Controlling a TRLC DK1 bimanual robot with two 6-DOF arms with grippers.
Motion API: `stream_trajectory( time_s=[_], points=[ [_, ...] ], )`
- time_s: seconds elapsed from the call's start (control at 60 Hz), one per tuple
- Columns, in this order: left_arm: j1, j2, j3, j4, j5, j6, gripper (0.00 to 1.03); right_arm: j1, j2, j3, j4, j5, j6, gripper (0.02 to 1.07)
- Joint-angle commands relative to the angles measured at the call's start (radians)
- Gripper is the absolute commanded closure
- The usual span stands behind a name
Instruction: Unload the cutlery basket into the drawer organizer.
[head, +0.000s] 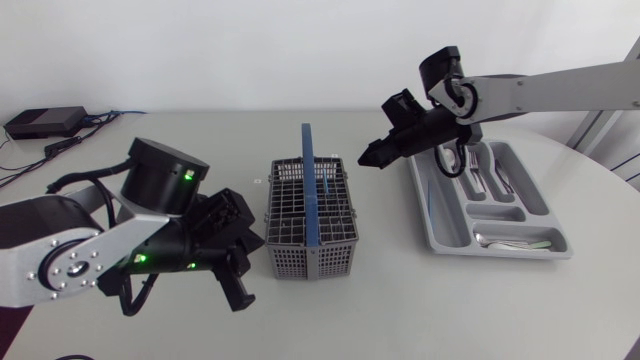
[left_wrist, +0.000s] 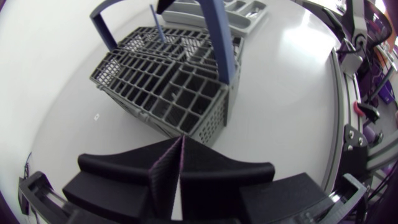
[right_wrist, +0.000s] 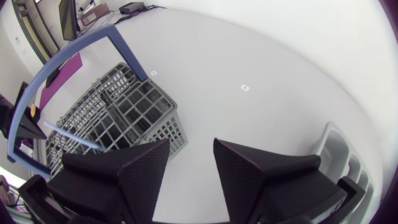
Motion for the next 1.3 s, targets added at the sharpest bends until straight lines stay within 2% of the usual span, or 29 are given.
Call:
stream_trajectory(
  time_s=[0.0, 0.267, 0.6, 1.283],
  points=[
    [-0.044, -0.009, -0.039, -0.017, 0.008, 0.033, 0.79, 0.02, 0.086, 0.087, 0.003, 0.008, 0.047, 0.54],
    [-0.095, 0.083, -0.035, 0.02, 0.009, 0.033, 0.79, 0.044, 0.239, 0.286, -0.029, 0.005, 0.1, 0.54],
    [-0.081, 0.238, 0.007, 0.127, 0.009, 0.006, 0.79, 0.08, 0.284, 0.331, -0.098, -0.038, 0.084, 0.54],
    [0.198, 0.254, 0.047, 0.157, 0.022, 0.064, 0.79, 0.129, -0.041, -0.099, -0.082, -0.069, 0.042, 0.54]
  ],
)
